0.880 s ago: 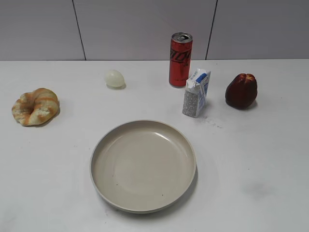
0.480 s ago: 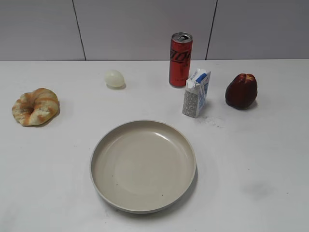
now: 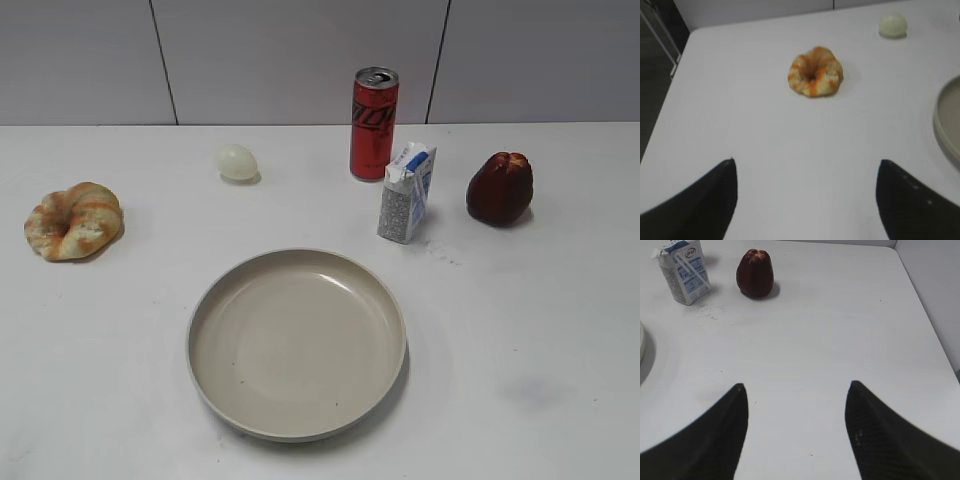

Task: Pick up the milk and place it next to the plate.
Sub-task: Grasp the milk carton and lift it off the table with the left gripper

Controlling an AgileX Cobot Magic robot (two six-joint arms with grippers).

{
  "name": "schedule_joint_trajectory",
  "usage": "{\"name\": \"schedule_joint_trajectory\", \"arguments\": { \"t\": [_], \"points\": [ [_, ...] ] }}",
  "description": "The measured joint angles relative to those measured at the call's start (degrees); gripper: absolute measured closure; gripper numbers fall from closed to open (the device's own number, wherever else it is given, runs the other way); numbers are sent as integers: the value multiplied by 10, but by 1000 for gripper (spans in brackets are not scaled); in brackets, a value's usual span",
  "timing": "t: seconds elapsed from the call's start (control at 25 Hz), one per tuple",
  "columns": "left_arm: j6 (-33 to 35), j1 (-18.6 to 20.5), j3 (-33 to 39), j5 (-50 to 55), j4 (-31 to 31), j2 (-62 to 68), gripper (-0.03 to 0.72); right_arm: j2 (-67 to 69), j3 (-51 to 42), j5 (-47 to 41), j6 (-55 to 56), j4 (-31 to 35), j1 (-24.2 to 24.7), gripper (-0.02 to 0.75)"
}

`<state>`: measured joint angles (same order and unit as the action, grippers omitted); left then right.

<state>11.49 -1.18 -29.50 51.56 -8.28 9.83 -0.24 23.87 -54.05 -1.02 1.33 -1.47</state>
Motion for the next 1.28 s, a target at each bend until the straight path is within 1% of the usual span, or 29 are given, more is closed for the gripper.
{"name": "schedule_joint_trajectory", "arguments": {
  "t": [0.12, 0.2, 0.32, 0.4, 0.52, 0.68, 0.76, 0.92, 1.0, 1.12, 1.16, 1.28],
  "points": [
    [0, 0, -2, -114, -16, 95, 30, 0, 0, 0, 0, 0, 0, 271],
    [0, 0, -5, -173, -39, 170, 31, 0, 0, 0, 0, 0, 0, 271],
    [14, -4, -38, -212, -76, 297, 31, 0, 0, 0, 0, 0, 0, 271],
    [34, -21, -85, -213, -94, 385, 33, 0, 0, 0, 0, 0, 0, 271],
    [52, -69, -174, -206, -107, 503, 37, 0, 0, 0, 0, 0, 0, 271],
    [55, -154, -318, -175, -108, 650, 41, 0, 0, 0, 0, 0, 0, 271],
    [56, -199, -394, -149, -112, 715, 42, 0, 0, 0, 0, 0, 0, 271],
    [57, -270, -561, -60, -114, 850, 43, 0, 0, 0, 0, 0, 0, 271],
    [57, -297, -649, -19, -115, 917, 45, 0, 0, 0, 0, 0, 0, 271],
    [57, -334, -759, 12, -115, 1002, 45, 0, 0, 0, 0, 0, 0, 271],
    [57, -345, -792, 15, -115, 1024, 45, 0, 0, 0, 0, 0, 0, 271],
    [57, -374, -862, 14, -118, 1094, 45, 0, 0, 0, 0, 0, 0, 271]
  ]
}}
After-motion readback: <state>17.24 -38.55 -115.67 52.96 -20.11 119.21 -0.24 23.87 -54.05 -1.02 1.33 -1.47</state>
